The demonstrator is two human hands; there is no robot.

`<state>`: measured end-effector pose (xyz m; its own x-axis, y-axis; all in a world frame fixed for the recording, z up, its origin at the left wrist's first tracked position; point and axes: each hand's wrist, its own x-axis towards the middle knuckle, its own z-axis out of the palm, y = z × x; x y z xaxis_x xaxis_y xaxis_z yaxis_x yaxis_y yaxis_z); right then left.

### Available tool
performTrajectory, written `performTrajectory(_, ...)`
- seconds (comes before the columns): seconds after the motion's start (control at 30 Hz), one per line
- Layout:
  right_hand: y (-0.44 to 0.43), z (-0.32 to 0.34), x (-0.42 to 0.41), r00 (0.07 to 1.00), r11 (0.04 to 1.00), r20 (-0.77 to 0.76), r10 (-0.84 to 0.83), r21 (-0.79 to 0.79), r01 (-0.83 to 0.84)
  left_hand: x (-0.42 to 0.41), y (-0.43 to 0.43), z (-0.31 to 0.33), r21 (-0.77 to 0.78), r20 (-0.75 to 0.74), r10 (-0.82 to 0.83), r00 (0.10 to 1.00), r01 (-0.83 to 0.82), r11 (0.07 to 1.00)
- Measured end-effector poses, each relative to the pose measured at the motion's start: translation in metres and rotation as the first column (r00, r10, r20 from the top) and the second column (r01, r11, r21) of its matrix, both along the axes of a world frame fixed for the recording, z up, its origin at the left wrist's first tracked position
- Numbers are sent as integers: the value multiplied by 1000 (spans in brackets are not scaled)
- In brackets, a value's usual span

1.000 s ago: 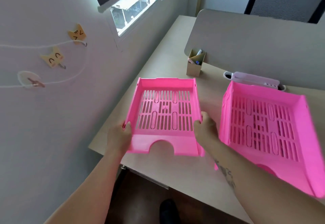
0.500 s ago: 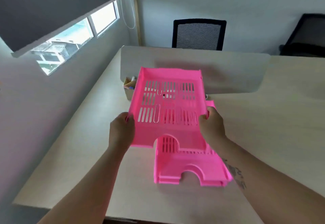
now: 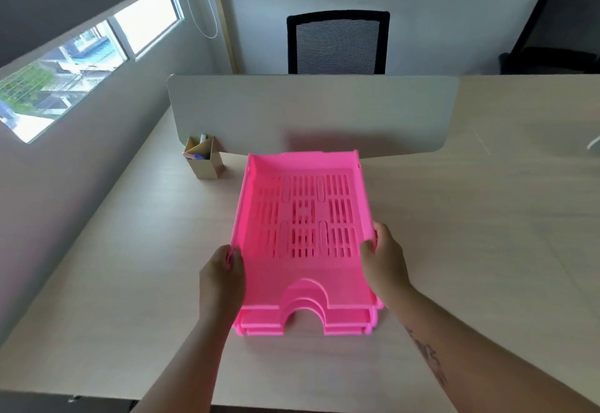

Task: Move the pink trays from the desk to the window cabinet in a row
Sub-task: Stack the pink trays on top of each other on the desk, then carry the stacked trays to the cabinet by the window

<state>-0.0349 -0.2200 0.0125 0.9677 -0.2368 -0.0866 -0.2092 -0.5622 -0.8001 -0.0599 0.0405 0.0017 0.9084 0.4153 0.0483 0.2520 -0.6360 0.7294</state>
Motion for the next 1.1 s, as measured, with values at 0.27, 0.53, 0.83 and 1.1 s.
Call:
performTrajectory(0.27,11,-6,-6,998,1000,-57,-25,-1,25,-1,11,0,-169,-40,-61,997,54,984)
performTrajectory(0.53,13,-6,-19,995,996,-75,-72,42,76,-20,20,-15,-299,-52,-156,986,134,945)
performTrajectory(0.83,28,-23,-74,946,930,-114,-303,182,320,-58,26,-42,-493,-46,-221,974,170,853)
performTrajectory(1.1,32,-48,-95,913,833,-338,-228,417,363,-63,26,-61,-684,-44,-253,966,156,712)
